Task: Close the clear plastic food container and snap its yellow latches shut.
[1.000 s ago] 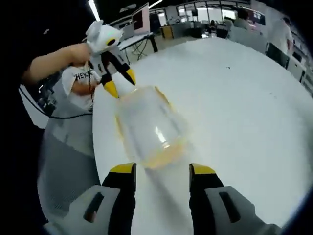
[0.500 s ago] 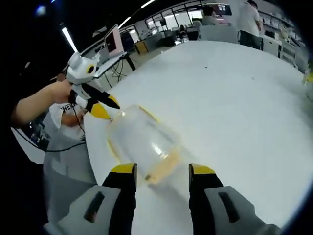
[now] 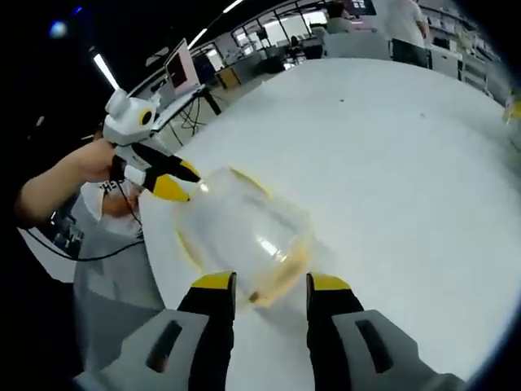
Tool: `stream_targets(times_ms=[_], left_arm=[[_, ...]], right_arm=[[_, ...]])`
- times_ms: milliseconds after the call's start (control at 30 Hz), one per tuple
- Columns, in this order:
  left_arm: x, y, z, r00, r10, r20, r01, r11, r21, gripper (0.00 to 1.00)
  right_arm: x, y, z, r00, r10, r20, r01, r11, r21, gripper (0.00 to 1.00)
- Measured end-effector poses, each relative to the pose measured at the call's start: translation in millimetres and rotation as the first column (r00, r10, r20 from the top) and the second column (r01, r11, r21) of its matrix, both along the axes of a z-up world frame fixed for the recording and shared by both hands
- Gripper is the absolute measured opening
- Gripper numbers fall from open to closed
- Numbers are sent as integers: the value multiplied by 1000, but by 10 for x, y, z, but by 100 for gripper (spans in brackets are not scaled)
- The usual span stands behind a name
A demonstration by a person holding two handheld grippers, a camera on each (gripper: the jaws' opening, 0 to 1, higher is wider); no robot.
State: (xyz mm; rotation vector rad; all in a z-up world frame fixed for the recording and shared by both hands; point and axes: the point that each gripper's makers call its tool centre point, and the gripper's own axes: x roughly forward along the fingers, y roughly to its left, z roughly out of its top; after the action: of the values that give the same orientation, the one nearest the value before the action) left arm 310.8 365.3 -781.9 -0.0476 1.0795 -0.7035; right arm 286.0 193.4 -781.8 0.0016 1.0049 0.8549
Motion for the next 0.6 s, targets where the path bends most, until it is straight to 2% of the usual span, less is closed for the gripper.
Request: stream_targets(times_ms=[33,133,200,233,267,600], left_arm=[[4,1,-13,1000,1,-2,-1,1000,-1,31],[12,-29,-1,1000,10,3,-10,1000,-12,29],[-24,-124,19,1000,3,-9,-3,998,-57,22],[-21,-115,-2,1000,19,-6,-19,999,-40,23],[-26,-133,1,1000,5,9,-5,999,-35,23],[-27,-117,2,1000,23,13,-23,999,-36,22]], right_arm=[[13,20,26,1000,-8,0,8,1000,22,30],[2,51,35,1000,11,6,-11,1000,22,27],[3,67,28,1000,4,-2,-4,1000,25,26],[2,69,26,1000,3,-1,-3,1000,24,26],[0,70,27,1000,5,4,-5,1000,25,25],[-7,69,26,1000,0,18,-1,998,59,24]])
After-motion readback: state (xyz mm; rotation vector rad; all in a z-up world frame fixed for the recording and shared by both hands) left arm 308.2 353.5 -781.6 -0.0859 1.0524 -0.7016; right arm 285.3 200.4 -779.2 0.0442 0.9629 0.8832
